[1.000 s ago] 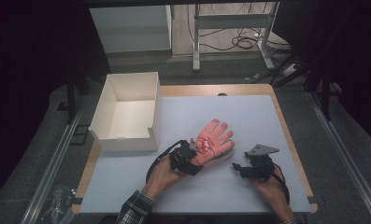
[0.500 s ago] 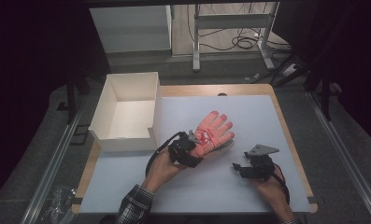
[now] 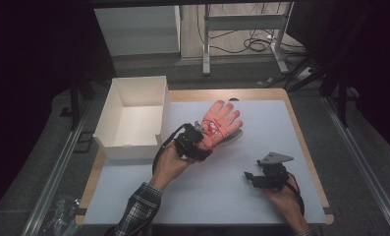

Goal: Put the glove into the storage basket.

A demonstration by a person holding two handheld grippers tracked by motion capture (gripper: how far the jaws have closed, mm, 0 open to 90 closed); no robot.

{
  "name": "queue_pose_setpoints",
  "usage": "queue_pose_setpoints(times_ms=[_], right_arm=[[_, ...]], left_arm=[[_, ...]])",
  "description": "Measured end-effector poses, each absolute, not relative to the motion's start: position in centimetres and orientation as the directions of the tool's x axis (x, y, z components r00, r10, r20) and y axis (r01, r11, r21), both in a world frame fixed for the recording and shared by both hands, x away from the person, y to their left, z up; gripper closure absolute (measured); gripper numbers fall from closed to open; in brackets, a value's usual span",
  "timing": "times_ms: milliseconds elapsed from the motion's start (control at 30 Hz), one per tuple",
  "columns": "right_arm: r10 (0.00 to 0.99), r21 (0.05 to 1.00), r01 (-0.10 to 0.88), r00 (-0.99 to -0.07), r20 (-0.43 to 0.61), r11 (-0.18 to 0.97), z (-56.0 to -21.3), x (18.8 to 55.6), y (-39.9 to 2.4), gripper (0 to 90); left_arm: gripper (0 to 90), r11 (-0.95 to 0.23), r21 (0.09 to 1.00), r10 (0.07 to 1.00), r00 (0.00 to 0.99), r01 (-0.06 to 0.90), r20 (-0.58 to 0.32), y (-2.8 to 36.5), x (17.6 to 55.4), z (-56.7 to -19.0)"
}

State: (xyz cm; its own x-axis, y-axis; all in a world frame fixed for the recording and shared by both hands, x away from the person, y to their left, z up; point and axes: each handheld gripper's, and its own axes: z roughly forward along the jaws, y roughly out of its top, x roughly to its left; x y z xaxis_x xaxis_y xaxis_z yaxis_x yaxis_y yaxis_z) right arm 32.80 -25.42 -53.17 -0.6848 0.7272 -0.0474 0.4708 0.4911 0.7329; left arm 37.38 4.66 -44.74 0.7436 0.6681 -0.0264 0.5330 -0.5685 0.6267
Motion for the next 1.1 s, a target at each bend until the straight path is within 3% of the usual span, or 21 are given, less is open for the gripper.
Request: queue_pose_setpoints(times_ms=[533, 1100], right_arm=[[0.73, 0.736, 0.467, -0.681, -0.054, 0.491, -53.2, 32.8, -25.4, 27.3], [0.731, 0.734, 0.468, -0.68, -0.056, 0.492, -53.2, 32.8, -25.4, 26.6]], left_arm=[[39.9, -0.514, 0.649, 0.733, 0.68, 0.561, -0.008, 6.0, 40.2, -40.0], [39.6, -0.422, 0.67, 0.829, 0.56, 0.611, 0.012, 9.9, 42.8, -36.8]])
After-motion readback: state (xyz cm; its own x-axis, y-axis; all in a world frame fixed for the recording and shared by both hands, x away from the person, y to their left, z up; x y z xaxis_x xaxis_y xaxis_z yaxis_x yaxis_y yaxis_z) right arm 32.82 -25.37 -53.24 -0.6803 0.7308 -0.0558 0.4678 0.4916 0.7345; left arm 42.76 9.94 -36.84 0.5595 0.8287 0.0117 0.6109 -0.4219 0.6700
